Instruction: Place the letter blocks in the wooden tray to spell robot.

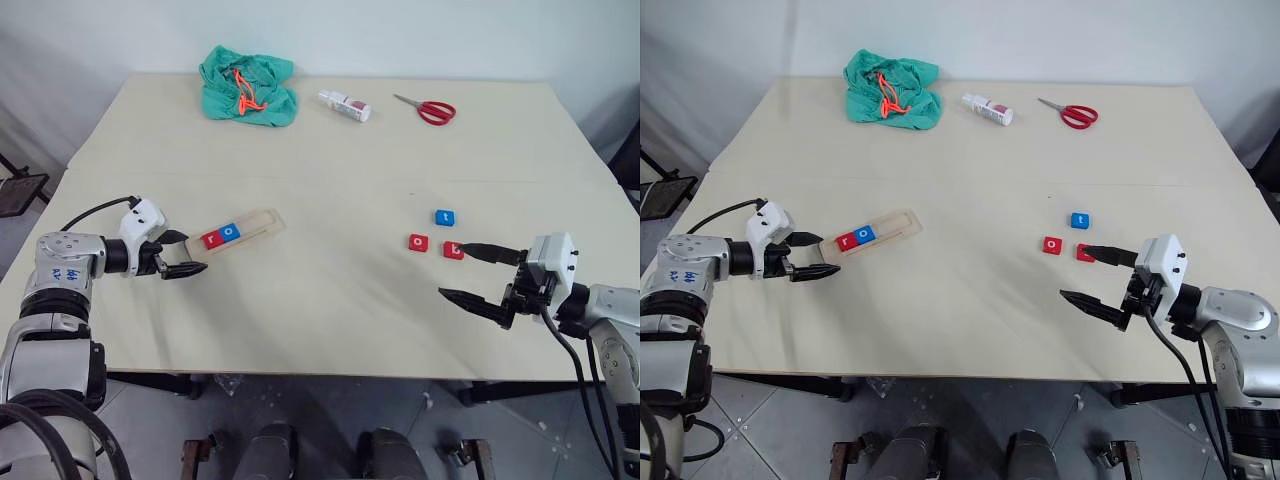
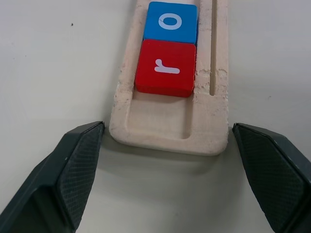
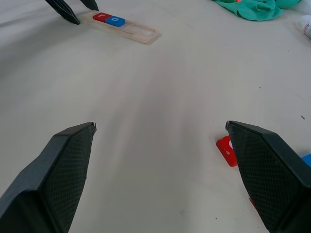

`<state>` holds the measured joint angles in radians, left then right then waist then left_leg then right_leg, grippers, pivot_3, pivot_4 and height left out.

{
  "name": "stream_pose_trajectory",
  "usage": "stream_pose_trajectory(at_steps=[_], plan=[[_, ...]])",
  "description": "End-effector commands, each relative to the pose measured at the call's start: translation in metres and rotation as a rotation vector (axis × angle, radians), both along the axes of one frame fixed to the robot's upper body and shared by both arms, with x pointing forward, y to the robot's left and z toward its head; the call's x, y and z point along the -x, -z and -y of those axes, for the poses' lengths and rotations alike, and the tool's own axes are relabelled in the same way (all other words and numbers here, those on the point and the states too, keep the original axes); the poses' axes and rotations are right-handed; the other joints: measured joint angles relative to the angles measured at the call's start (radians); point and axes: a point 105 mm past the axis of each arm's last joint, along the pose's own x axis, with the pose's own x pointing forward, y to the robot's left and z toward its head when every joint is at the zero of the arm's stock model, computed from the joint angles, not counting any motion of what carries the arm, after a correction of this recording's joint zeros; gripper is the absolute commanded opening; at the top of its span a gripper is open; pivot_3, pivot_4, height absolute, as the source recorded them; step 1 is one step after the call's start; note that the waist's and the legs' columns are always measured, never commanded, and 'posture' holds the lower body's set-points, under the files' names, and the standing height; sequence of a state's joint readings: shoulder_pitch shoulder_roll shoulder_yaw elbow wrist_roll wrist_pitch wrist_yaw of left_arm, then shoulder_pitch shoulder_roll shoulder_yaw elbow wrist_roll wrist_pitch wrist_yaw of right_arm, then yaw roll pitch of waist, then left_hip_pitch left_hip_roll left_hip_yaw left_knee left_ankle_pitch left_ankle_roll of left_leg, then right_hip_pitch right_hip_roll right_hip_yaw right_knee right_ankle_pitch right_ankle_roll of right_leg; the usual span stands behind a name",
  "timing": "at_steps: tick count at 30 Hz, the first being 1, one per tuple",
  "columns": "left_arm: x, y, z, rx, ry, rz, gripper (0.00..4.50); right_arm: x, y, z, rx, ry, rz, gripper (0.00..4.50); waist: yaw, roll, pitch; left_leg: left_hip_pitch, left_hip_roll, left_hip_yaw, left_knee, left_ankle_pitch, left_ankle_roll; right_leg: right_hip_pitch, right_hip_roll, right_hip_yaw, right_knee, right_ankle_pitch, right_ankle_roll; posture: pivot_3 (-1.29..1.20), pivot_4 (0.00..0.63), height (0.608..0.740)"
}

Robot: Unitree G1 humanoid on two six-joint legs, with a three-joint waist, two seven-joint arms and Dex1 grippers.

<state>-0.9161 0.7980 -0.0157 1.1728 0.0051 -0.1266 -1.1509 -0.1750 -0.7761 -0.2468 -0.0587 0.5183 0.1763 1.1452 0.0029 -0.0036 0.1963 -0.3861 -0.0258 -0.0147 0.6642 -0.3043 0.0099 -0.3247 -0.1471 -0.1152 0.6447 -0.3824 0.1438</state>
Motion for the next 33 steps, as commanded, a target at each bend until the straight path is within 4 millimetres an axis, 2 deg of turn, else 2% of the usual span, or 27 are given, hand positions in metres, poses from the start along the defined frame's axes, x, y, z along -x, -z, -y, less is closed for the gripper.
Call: stream_pose_trajectory(at_steps=[1, 4, 8, 11, 16, 20, 26, 33], plan=[[0.006, 0.025, -0.005, -0.046, -0.038, -0.118, 4.09, 0.002, -0.014, 0.001, 0.015, -0.006, 0.055, 4.5, 0.0, 0.0, 0.0, 0.0, 0.0, 0.0, 0.0, 0.0, 0.0, 0.0, 0.0, 0.0, 0.0, 0.0, 0.0, 0.0, 0.15, 0.74], [0.005, 0.021, -0.002, -0.036, -0.022, -0.099, 3.44, 0.001, -0.016, 0.0, 0.013, -0.009, 0.059, 4.5, -0.001, 0.0, 0.0, 0.0, 0.0, 0.0, 0.0, 0.0, 0.0, 0.0, 0.0, 0.0, 0.0, 0.0, 0.0, 0.0, 0.15, 0.74], [0.008, 0.016, 0.005, -0.007, 0.039, -0.09, 3.43, -0.001, -0.017, -0.001, 0.012, -0.011, 0.062, 4.5, 0.0, 0.0, 0.0, 0.0, 0.0, 0.0, 0.0, 0.0, 0.0, 0.0, 0.0, 0.0, 0.0, 0.0, 0.0, 0.0, 0.15, 0.74], [0.014, 0.016, 0.02, -0.011, 0.152, -0.093, 3.43, 0.0, -0.016, -0.001, 0.011, -0.019, 0.058, 4.5, 0.0, 0.0, 0.0, 0.0, -0.001, 0.0, 0.0, 0.0, 0.0, 0.0, -0.001, 0.0, 0.0, 0.0, 0.0, 0.0, 0.15, 0.74], [0.021, 0.01, 0.057, 0.01, 0.313, -0.055, 3.43, 0.005, -0.012, 0.0, 0.028, -0.063, 0.019, 4.5, 0.011, 0.0, 0.0, -0.001, -0.003, -0.001, 0.0, 0.0, 0.001, 0.0, -0.002, 0.001, 0.0, 0.0, 0.0, 0.0, 0.15, 0.74], [0.029, 0.005, 0.096, 0.043, 0.421, -0.013, 3.43, 0.012, -0.005, 0.001, 0.055, -0.139, -0.033, 4.5, 0.024, 0.0, 0.0, -0.002, -0.004, -0.002, 0.0, 0.0, 0.002, 0.001, -0.002, 0.002, -0.002, 0.0, 0.0, 0.0, 0.15, 0.74], [0.039, 0.005, 0.13, 0.058, 0.487, 0.007, 3.43, 0.015, 0.002, 0.004, 0.08, -0.171, -0.075, 4.5, 0.021, 0.0, 0.0, -0.004, -0.003, -0.001, 0.0, 0.0, 0.003, 0.001, -0.002, 0.002, -0.007, 0.0, 0.0, 0.0, 0.15, 0.74], [0.046, 0.007, 0.181, 0.074, 0.554, 0.008, 3.43, 0.013, 0.004, 0.006, 0.072, -0.141, -0.073, 4.5, 0.023, 0.0, 0.0, -0.005, -0.004, -0.001, 0.001, 0.0, 0.003, 0.001, -0.002, 0.002, -0.009, 0.0, 0.0, 0.0, 0.15, 0.74]])
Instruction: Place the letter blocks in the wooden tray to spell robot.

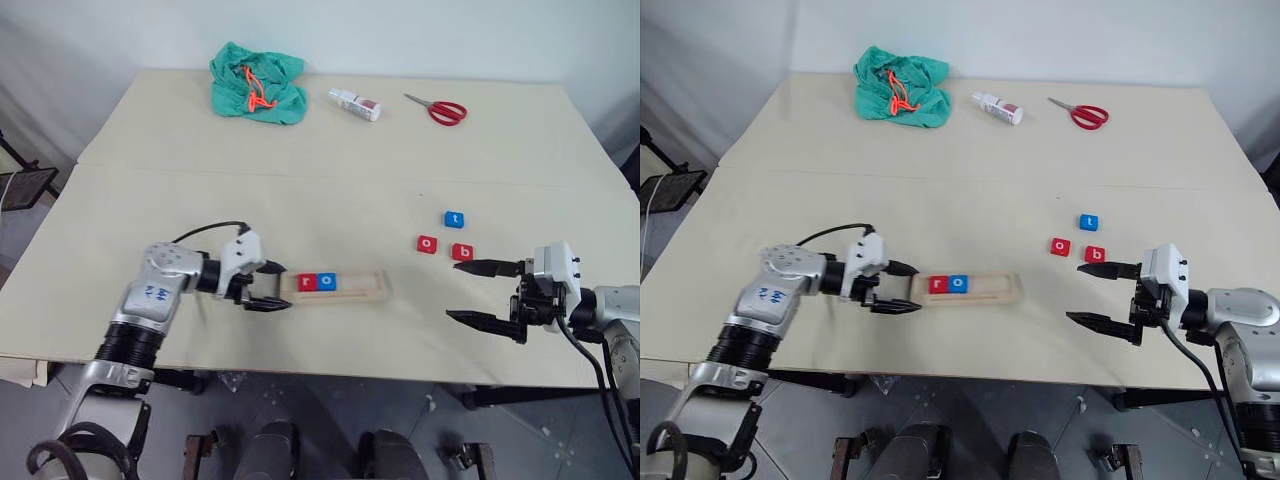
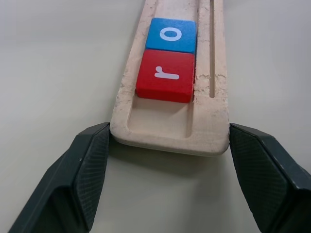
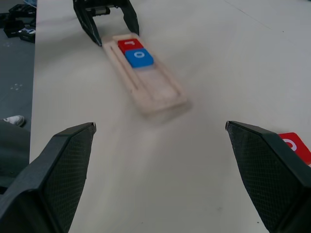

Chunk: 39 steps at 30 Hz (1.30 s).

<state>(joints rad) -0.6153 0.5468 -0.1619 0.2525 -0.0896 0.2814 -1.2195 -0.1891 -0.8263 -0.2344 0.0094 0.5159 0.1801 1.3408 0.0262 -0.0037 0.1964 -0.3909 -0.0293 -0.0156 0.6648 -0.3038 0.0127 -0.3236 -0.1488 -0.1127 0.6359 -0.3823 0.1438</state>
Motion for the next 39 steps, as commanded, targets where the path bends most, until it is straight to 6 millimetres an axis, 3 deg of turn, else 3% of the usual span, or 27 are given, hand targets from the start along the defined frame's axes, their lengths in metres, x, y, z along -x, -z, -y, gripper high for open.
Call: stream_pose_trajectory(at_steps=[1, 12, 32, 35, 39], plan=[[0.0, -0.007, 0.021, 0.007, 0.015, 0.047, 3.43, 0.002, -0.004, 0.002, 0.013, 0.006, 0.021, 4.5, -0.001, 0.0, 0.0, 0.0, 0.0, 0.0, 0.0, 0.0, 0.0, 0.0, 0.0, 0.0, -0.001, 0.0, 0.0, 0.0, 0.15, 0.74], [0.023, -0.002, 0.074, -0.003, 0.11, 0.105, 3.43, 0.013, -0.001, 0.019, 0.039, 0.064, 0.003, 4.5, 0.0, 0.0, 0.0, -0.001, 0.001, 0.001, -0.001, 0.0, 0.0, 0.001, 0.001, 0.0, -0.006, 0.0, 0.0, 0.0, 0.15, 0.74], [0.039, 0.01, 0.082, -0.015, 0.073, 0.068, 3.43, 0.013, -0.002, 0.025, 0.047, 0.094, 0.003, 4.5, 0.001, 0.0, 0.0, -0.001, 0.001, 0.001, -0.001, 0.0, 0.0, 0.003, 0.001, 0.0, -0.009, 0.0, 0.0, 0.0, 0.15, 0.74], [0.04, 0.012, 0.081, -0.015, 0.064, 0.068, 4.42, 0.013, -0.002, 0.024, 0.047, 0.093, 0.006, 4.5, 0.001, 0.0, 0.0, -0.001, 0.001, 0.001, -0.001, 0.0, 0.0, 0.003, 0.001, 0.0, -0.009, 0.0, 0.0, 0.0, 0.15, 0.74], [0.036, 0.002, 0.077, 0.004, 0.046, 0.111, 4.48, 0.011, -0.004, 0.024, 0.049, 0.091, 0.011, 4.5, 0.001, 0.0, 0.0, -0.001, 0.001, 0.001, -0.001, 0.0, 0.0, 0.003, 0.001, 0.0, -0.009, 0.0, 0.0, 0.0, 0.15, 0.74]])
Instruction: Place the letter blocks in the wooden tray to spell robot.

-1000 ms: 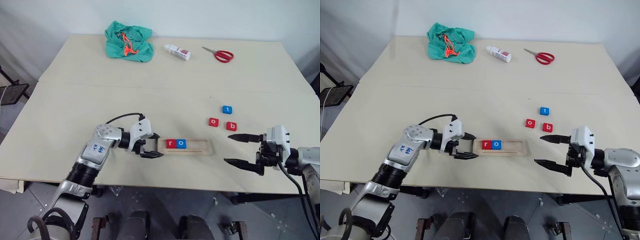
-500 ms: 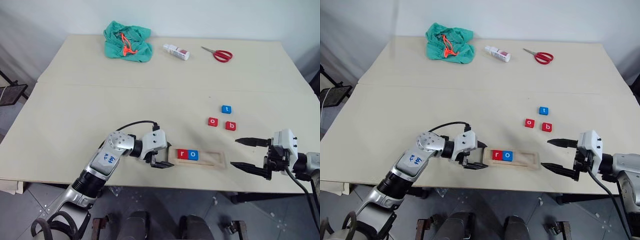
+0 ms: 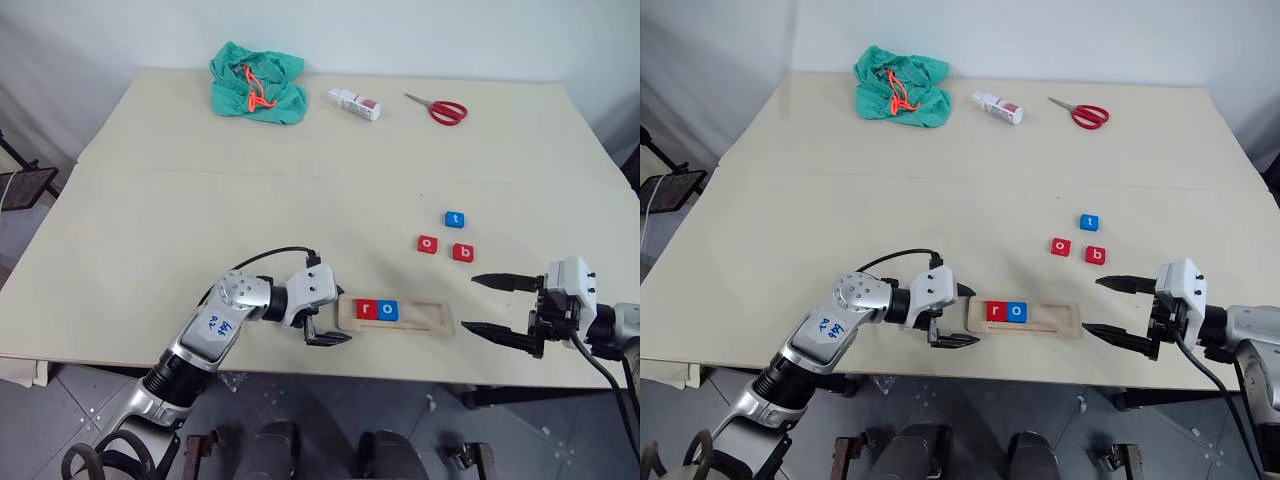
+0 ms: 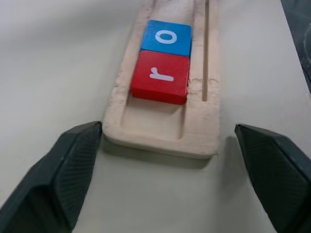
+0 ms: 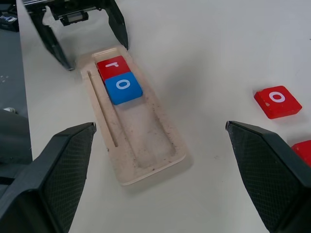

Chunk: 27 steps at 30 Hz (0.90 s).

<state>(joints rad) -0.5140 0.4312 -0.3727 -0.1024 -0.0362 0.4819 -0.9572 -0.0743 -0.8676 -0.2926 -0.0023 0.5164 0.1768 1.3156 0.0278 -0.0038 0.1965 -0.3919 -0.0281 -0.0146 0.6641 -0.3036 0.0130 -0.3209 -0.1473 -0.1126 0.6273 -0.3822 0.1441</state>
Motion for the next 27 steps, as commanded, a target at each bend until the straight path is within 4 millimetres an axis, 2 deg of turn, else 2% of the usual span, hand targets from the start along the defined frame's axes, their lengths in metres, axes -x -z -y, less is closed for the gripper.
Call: stream_pose_trajectory(at_steps=[1, 6, 10, 14, 17, 20, 24, 27], plan=[[0.001, -0.015, -0.001, 0.038, 0.012, 0.057, 4.48, -0.001, -0.016, 0.002, 0.016, 0.0, 0.058, 4.5, 0.0, 0.0, 0.0, 0.0, 0.0, 0.0, 0.0, 0.0, 0.0, 0.0, 0.0, 0.0, 0.0, 0.0, 0.0, 0.0, 0.15, 0.74], [0.009, -0.03, -0.008, 0.074, 0.031, 0.043, 4.48, -0.005, -0.018, 0.006, 0.034, 0.039, 0.066, 4.5, -0.001, 0.0, 0.0, 0.0, 0.0, 0.0, 0.0, 0.0, 0.0, 0.0, 0.0, 0.0, 0.0, 0.0, 0.0, 0.0, 0.15, 0.74], [0.011, -0.049, -0.024, 0.138, 0.027, -0.002, 4.48, -0.015, -0.021, 0.01, 0.024, 0.137, 0.07, 4.5, -0.001, 0.0, 0.0, 0.0, 0.0, 0.0, 0.0, 0.0, 0.0, 0.0, 0.0, 0.0, 0.0, 0.0, 0.0, 0.0, 0.15, 0.74], [0.005, -0.061, -0.044, 0.217, 0.076, 0.018, 4.48, -0.037, -0.022, 0.017, -0.047, 0.36, 0.09, 4.5, -0.002, 0.0, 0.0, 0.0, 0.001, 0.0, 0.0, 0.0, 0.0, 0.0, 0.0, 0.0, 0.0, 0.0, 0.0, 0.0, 0.15, 0.74], [-0.006, -0.058, -0.054, 0.238, 0.115, 0.114, 4.48, -0.043, -0.018, 0.015, -0.103, 0.492, 0.121, 4.5, 0.0, 0.0, 0.0, 0.0, 0.001, 0.0, -0.001, 0.0, 0.0, -0.001, 0.0, 0.0, 0.0, 0.0, 0.0, 0.0, 0.15, 0.74], [-0.011, -0.055, -0.06, 0.251, 0.145, 0.157, 4.48, -0.039, -0.011, 0.008, -0.144, 0.557, 0.134, 4.5, 0.003, 0.0, 0.0, -0.001, 0.0, -0.001, -0.001, 0.0, 0.0, -0.001, 0.0, -0.001, 0.0, 0.0, 0.0, 0.0, 0.15, 0.74], [-0.006, -0.059, -0.062, 0.344, 0.215, 0.205, 4.48, -0.027, -0.003, -0.002, -0.2, 0.627, 0.129, 4.5, 0.001, 0.0, 0.0, -0.001, -0.002, -0.001, -0.002, 0.0, 0.0, -0.002, -0.001, -0.001, 0.001, 0.0, 0.0, 0.0, 0.15, 0.74], [0.002, -0.053, -0.065, 0.357, 0.257, 0.201, 4.48, -0.016, -0.001, -0.006, -0.257, 0.701, 0.128, 4.5, -0.002, 0.0, 0.0, 0.0, -0.001, -0.001, -0.002, 0.0, 0.0, -0.002, -0.001, -0.001, 0.001, 0.0, 0.0, 0.0, 0.15, 0.74]])
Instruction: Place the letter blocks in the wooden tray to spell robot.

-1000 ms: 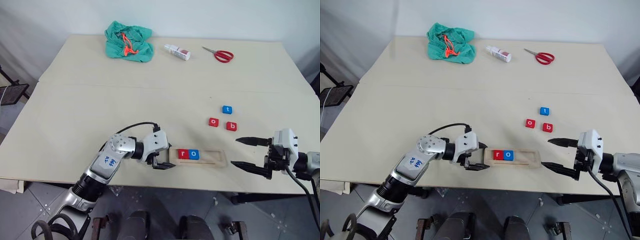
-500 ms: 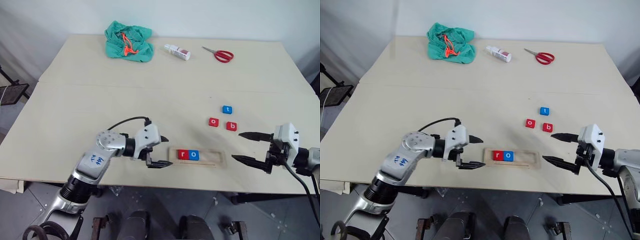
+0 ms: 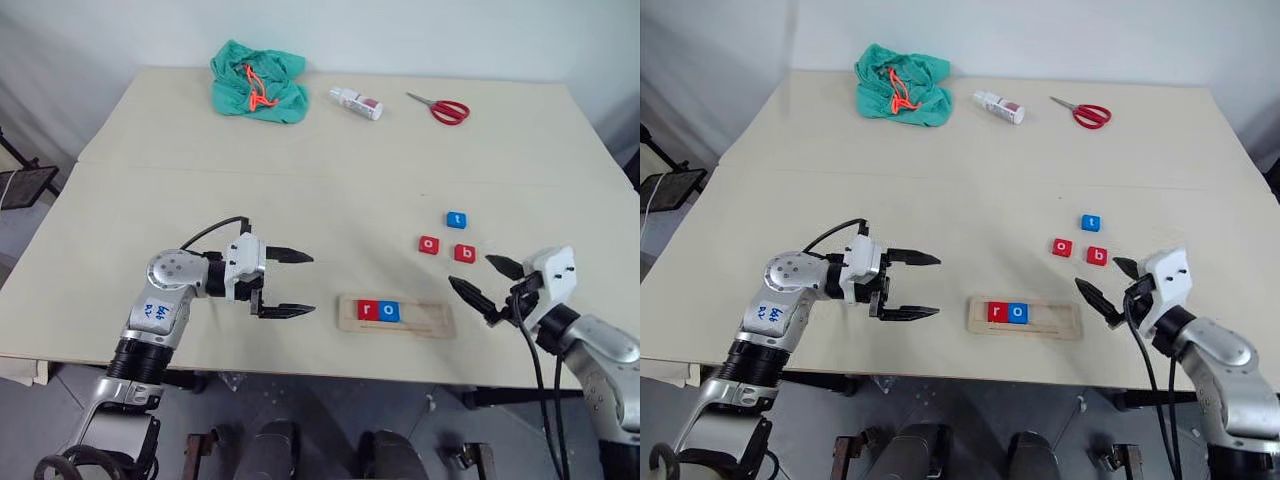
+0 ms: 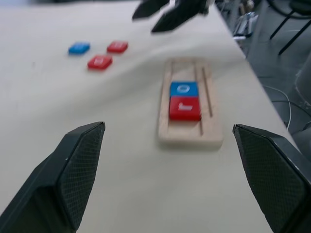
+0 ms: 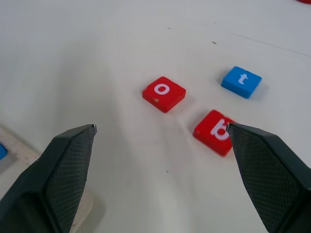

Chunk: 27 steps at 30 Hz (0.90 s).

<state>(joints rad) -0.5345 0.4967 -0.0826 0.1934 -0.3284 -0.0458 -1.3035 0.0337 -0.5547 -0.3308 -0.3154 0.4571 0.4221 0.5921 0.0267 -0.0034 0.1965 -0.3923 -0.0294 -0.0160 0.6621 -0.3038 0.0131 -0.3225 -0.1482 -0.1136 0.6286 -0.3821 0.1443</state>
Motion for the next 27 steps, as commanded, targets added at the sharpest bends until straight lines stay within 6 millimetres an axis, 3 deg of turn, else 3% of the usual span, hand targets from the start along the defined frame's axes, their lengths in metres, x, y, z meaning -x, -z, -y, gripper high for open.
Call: stream_pose_trajectory(at_steps=[1, 10, 27], plan=[[0.009, -0.001, -0.006, 0.037, 0.045, 0.031, 4.48, 0.012, -0.016, 0.0, -0.04, 0.082, 0.071, 4.5, -0.002, 0.0, 0.0, 0.0, 0.0, 0.0, 0.0, 0.0, 0.0, 0.0, 0.0, 0.0, 0.0, 0.0, 0.0, 0.0, 0.15, 0.74], [0.016, 0.007, -0.009, 0.072, 0.053, 0.019, 4.48, 0.03, -0.006, -0.004, -0.091, 0.171, 0.042, 4.5, -0.004, 0.0, 0.0, 0.002, 0.0, 0.002, 0.0, 0.0, 0.0, 0.0, 0.001, 0.003, 0.001, 0.0, 0.0, 0.0, 0.15, 0.74], [0.023, 0.007, -0.01, 0.093, 0.053, 0.02, 4.48, 0.026, -0.006, -0.006, -0.114, 0.209, 0.033, 4.5, -0.004, 0.0, 0.0, 0.002, 0.0, 0.002, 0.0, 0.0, 0.0, 0.0, 0.001, 0.004, 0.001, 0.0, 0.0, 0.0, 0.15, 0.74]])
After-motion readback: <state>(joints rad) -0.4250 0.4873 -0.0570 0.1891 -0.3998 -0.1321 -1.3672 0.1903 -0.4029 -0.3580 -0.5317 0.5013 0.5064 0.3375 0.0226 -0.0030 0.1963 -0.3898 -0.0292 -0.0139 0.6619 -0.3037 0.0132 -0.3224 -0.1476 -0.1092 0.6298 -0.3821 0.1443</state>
